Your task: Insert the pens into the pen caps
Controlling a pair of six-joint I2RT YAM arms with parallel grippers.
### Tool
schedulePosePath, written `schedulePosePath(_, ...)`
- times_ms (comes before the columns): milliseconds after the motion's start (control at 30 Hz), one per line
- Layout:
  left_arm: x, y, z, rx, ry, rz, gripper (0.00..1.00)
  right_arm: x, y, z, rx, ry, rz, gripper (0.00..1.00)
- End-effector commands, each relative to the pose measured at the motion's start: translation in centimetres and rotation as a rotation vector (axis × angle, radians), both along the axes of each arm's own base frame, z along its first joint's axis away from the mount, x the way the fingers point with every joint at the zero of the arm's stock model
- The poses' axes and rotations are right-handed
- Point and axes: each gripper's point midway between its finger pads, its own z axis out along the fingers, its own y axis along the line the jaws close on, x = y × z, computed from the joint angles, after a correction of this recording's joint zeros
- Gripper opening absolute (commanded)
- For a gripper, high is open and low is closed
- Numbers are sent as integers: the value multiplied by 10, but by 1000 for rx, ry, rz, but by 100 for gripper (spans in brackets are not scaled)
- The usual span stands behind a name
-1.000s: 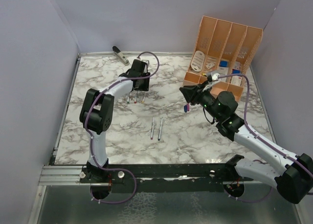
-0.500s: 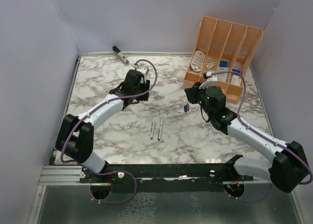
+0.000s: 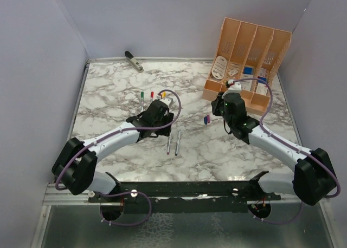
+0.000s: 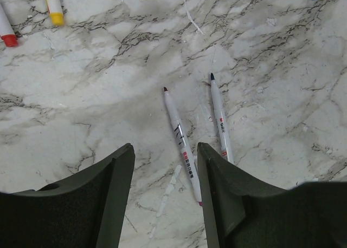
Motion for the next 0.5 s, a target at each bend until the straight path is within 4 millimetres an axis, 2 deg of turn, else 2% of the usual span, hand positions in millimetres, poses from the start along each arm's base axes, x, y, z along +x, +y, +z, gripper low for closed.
schedulePosePath(0, -7, -1, -8, 27, 27, 27, 54, 0, -5, 4, 20, -14, -34, 9)
schedulePosePath(467, -18, -1, -28, 170, 178, 18, 56, -2, -1, 5, 46, -24, -13, 9)
